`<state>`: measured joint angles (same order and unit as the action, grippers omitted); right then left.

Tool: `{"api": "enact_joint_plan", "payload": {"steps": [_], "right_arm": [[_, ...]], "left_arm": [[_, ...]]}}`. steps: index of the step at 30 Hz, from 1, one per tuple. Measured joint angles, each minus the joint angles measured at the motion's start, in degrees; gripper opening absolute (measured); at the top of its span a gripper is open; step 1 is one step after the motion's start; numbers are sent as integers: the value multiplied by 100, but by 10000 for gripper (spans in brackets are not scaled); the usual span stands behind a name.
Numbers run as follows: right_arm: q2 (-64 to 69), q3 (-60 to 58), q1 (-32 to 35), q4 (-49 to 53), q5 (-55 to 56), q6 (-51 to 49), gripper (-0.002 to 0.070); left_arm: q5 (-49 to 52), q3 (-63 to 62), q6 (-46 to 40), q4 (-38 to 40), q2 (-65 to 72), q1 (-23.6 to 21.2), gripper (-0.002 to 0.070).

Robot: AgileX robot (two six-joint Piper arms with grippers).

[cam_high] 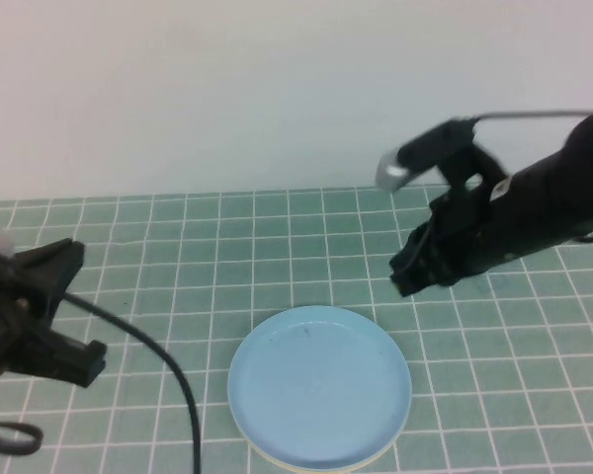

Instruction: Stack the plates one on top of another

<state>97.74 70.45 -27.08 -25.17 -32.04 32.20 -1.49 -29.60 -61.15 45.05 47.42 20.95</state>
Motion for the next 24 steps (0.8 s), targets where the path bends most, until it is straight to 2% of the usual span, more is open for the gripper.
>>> {"api": "enact_joint_plan", "payload": {"steps": [7,15,20,24], "right_arm": [[-1256,-174,0,137,-213,-98,1],[-3019,-1623,0,172,-68,-254,-1],[-3951,-2526,0,186,-158,-501,-1],[-4598,-3159,0,299,-205,-586,-1]], "left_arm": [[-827,758,-25,496,-1067,0,-1],[-804,1268,-64,532,-2335,-10,-1],[-391,1588,-186,698,-2844,-10,-1],[-492,1866,-298,712,-3092,-10,-1]]}}
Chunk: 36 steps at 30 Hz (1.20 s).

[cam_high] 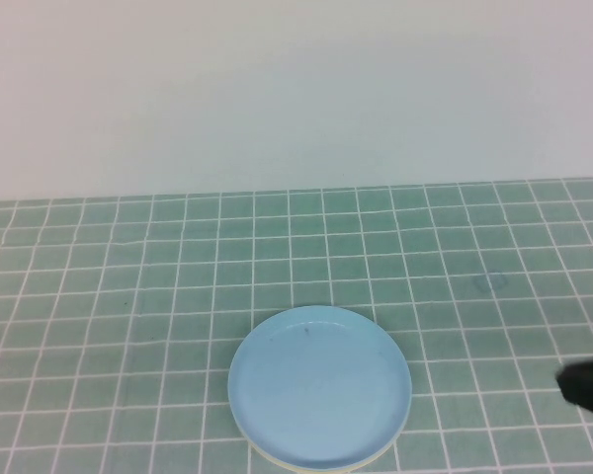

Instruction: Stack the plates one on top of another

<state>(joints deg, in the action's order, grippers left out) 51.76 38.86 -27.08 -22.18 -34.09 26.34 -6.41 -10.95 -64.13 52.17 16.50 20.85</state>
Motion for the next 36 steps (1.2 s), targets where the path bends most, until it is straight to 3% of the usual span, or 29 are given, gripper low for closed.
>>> {"api": "enact_joint_plan", "payload": {"steps": [11,16,24,36], "right_arm": [[-1640,-821,0,910,389,-22,-1],[-1880,-829,0,1199,389,-22,-1],[-1873,-829,0,1177,389,-22,-2],[-1873,-829,0,1168,389,-22,-2]], "left_arm": [[-330,84,-8,282,-72,-115,-1],[-218,84,-8,495,-377,-659,-1],[-322,84,-96,2242,-1588,-1712,-1],[-573,176,-457,3634,-1708,-1828,-1]]}}
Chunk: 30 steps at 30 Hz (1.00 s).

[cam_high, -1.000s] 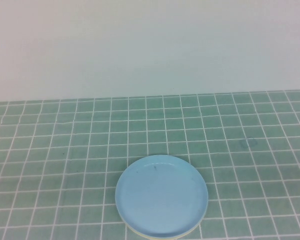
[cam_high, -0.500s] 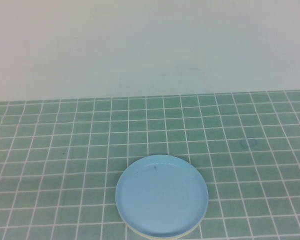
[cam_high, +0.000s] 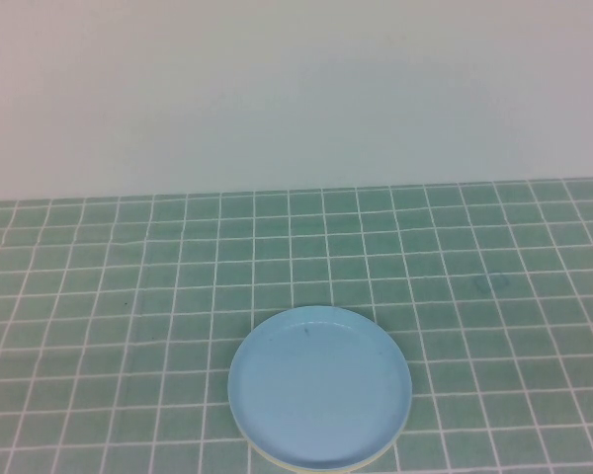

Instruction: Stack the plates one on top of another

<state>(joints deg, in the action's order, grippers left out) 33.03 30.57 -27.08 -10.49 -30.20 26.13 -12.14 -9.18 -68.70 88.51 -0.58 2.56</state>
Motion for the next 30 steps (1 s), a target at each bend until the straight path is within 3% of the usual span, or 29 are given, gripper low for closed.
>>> {"api": "enact_joint_plan", "payload": {"steps": [2,3,5,8,10,12,16,23,30], "right_arm": [[0,0,0,46,0,55,-2],[0,0,0,132,3,104,-2],[-10,0,0,368,15,169,-2],[-31,-27,14,706,147,128,-2],[-31,-146,155,806,494,47,-2],[-71,-307,394,844,822,-25,-2],[-386,-781,1044,816,1227,-88,-2],[-1699,-1598,2114,487,1285,-109,-2],[-2578,-2267,2722,272,1237,-109,-2]], "left_arm": [[-51,141,279,-197,0,0,-1],[-11,240,802,-854,0,0,-1],[377,449,2424,-2990,0,0,-1],[1989,621,5195,-6522,0,0,-1],[3166,672,6271,-7516,0,0,-1],[3614,727,6455,-7603,0,0,-1],[3234,927,6437,-7553,0,0,-1],[3139,922,6119,-7926,0,0,-1],[3139,922,6119,-7932,0,0,-1]]}}
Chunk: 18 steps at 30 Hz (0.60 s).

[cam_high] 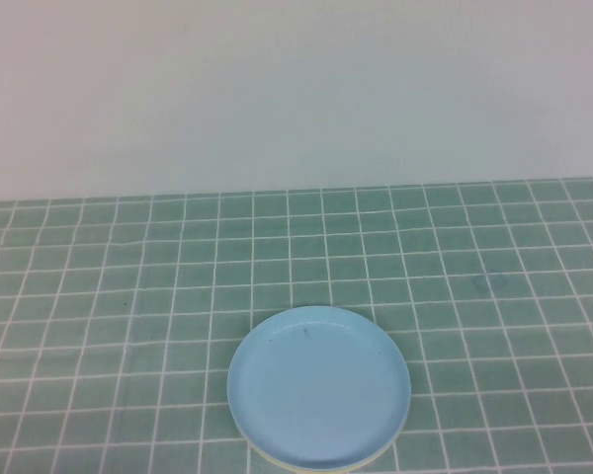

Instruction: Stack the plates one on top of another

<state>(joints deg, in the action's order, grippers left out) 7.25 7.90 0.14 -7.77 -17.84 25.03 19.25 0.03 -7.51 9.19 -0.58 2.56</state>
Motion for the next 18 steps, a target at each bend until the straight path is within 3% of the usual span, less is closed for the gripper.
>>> {"api": "enact_joint_plan", "payload": {"steps": [18], "right_arm": [[-365,-545,69,-230,-725,0,-2]], "left_arm": [[0,0,55,0,0,0,-1]]}}
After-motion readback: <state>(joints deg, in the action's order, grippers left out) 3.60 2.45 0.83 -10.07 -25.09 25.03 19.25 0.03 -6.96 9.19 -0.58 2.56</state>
